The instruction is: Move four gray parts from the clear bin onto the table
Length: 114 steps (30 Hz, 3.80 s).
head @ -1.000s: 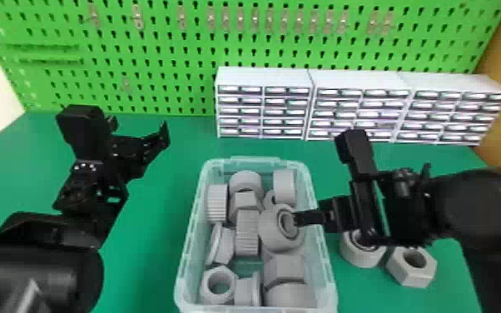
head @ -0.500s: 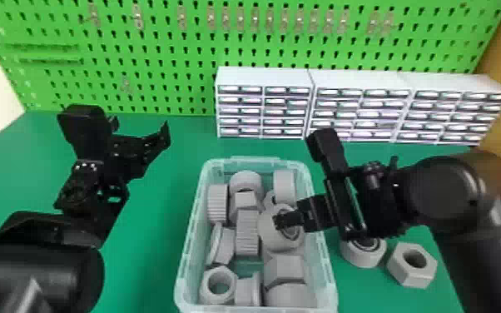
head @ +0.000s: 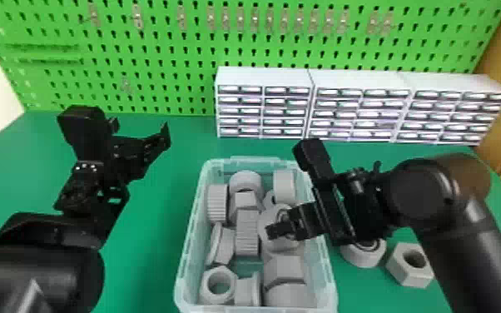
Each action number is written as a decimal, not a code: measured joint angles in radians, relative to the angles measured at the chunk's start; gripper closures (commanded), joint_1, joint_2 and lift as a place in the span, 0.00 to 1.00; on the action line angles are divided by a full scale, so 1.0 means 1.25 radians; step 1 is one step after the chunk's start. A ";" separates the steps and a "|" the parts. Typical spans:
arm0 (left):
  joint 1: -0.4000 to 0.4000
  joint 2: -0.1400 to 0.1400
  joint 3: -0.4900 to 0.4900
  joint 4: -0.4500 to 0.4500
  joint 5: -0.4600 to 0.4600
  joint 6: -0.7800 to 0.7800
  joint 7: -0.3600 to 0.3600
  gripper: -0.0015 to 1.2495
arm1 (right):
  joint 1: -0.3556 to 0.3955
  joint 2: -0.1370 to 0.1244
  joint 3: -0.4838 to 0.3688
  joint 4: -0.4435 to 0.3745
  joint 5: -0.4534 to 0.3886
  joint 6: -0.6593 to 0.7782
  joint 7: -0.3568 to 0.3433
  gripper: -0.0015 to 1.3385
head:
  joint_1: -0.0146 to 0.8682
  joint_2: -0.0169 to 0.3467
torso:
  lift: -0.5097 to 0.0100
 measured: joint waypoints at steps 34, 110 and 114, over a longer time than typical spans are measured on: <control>0.000 0.000 -0.001 0.002 0.003 0.000 0.000 0.19 | -0.009 -0.008 0.059 0.076 0.005 -0.116 0.001 0.39 | 0.78 0.14 | 0.89; 0.010 0.000 0.010 0.004 0.003 0.000 -0.007 0.19 | -0.055 0.004 -0.032 0.019 0.254 -0.224 0.142 0.79 | 0.78 0.14 | 0.89; 0.010 0.000 0.012 0.004 0.003 0.000 -0.009 0.19 | -0.052 -0.004 -0.073 0.014 0.277 -0.220 0.142 0.79 | 0.78 0.14 | 0.89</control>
